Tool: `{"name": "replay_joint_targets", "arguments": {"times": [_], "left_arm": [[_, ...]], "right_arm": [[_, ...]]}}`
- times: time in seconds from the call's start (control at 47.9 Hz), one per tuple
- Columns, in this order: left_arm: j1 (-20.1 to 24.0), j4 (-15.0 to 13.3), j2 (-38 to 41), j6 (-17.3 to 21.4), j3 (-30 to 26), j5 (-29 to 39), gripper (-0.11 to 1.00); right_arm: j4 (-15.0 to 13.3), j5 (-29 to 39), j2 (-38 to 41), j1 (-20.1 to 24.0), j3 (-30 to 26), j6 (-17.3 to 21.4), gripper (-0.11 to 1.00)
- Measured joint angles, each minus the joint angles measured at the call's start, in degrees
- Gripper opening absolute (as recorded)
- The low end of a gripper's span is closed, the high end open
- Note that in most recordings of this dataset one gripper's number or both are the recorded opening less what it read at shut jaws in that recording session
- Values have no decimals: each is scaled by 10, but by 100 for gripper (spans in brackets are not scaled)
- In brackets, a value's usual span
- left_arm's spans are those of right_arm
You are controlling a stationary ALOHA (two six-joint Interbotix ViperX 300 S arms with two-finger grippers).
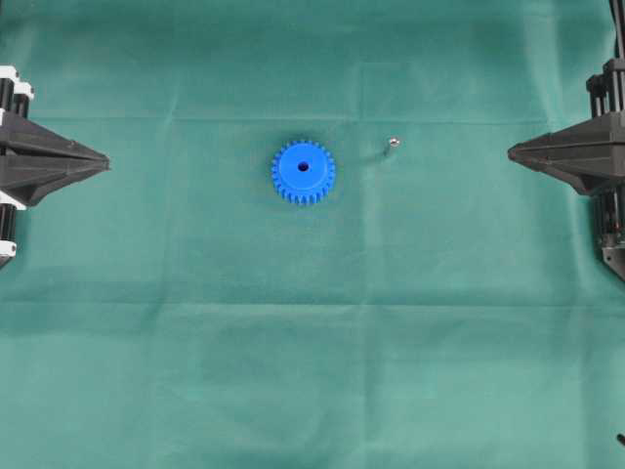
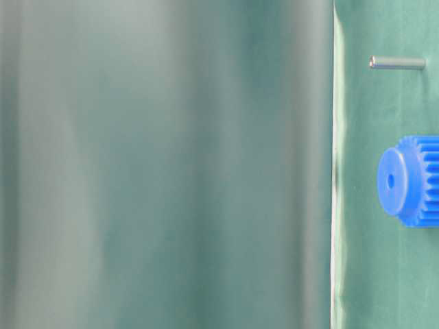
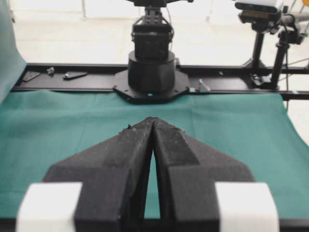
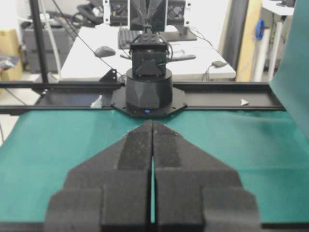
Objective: Insert the shaft placed at a random location into the center hole of the medium gear at another random location.
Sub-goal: 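Move the right gripper left toward the silver shaft, opening it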
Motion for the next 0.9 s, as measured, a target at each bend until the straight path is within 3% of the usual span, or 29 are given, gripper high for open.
{"name": "replay_joint_targets", "arguments": {"times": [0.209, 0.48, 0.605, 0.793, 0.856, 0.898], "left_arm": [[0, 4, 0, -2, -10, 16, 0], [0, 4, 0, -3, -10, 17, 0], [-1, 4, 0, -3, -9, 18, 0], [1, 4, 0, -1, -9, 20, 0], [2, 4, 0, 0, -10, 21, 0], [4, 4, 0, 0, -10, 22, 0]], "right_arm": [[1, 13, 3, -3, -2, 1, 1], [0, 14, 34, -40, -2, 0, 3], [0, 13, 56, -62, -2, 1, 26], [0, 2, 117, -100, 1, 0, 82], [0, -8, 145, -111, 2, 0, 93], [0, -19, 169, -118, 2, -1, 91]]}}
